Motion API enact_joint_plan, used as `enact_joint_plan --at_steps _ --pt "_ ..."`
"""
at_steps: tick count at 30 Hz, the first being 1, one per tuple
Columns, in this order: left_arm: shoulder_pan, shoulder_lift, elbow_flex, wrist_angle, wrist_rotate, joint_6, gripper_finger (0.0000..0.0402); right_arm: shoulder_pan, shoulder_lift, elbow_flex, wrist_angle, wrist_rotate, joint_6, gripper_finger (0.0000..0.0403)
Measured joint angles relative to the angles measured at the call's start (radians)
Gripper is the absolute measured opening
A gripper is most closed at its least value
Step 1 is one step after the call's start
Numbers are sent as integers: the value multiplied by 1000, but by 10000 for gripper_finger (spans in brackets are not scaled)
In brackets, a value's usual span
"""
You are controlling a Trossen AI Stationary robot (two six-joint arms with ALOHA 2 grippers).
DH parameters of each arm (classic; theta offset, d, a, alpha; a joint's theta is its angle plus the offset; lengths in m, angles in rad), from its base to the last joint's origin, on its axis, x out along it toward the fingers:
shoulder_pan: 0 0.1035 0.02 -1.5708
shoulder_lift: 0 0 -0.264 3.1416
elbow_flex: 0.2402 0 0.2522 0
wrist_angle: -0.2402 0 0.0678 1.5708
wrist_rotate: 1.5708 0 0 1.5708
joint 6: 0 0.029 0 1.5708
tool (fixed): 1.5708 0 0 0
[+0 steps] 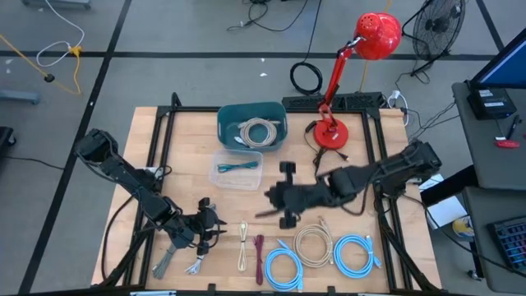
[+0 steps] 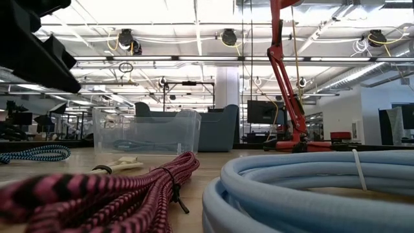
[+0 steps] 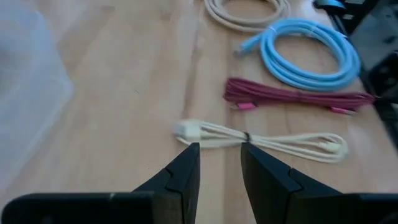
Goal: Pick & Place USB Port
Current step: Put the blue charger cable into the transparent bin
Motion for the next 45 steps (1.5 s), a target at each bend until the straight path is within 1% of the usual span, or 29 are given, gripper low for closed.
enact_joint_plan --at_steps 3,5,7,9,12,14,16,20,24,27,30,34,38,42,45 --pt "27 0 2 -11 100 -45 120 42 0 -38 57 113 3 0" --pt "49 0 22 -83 170 -90 120 59 -1 -67 122 206 -13 0" --pt "69 0 73 -255 228 -148 120 66 -1 -102 191 300 -43 0" --pt "82 0 145 -505 262 -224 120 59 -1 -140 258 385 -86 0" --pt "89 0 260 -859 267 -331 120 38 -1 -170 298 514 -115 0" --pt "88 -1 315 -1006 266 -387 120 24 -1 -170 292 576 -88 0" --pt "85 -2 340 -1081 289 -420 120 14 -2 -169 275 591 -45 4" --pt "79 2 326 -1066 381 -467 124 10 -10 -170 200 583 32 23" --pt "55 36 305 -1044 445 -501 156 10 -11 -170 139 587 90 48" --pt "48 78 304 -1044 456 -518 193 12 -11 -170 135 587 104 65" --pt "52 118 304 -1042 428 -512 227 13 -11 -170 148 586 101 79" --pt "68 177 304 -1037 420 -489 253 11 -11 -170 150 586 100 91" --pt "85 232 304 -1036 415 -463 259 11 -11 -170 149 586 99 96" --pt "105 261 309 -1027 408 -447 258 11 -11 -170 148 585 92 94" --pt "113 267 309 -1015 414 -436 235 11 -11 -170 148 584 89 94"
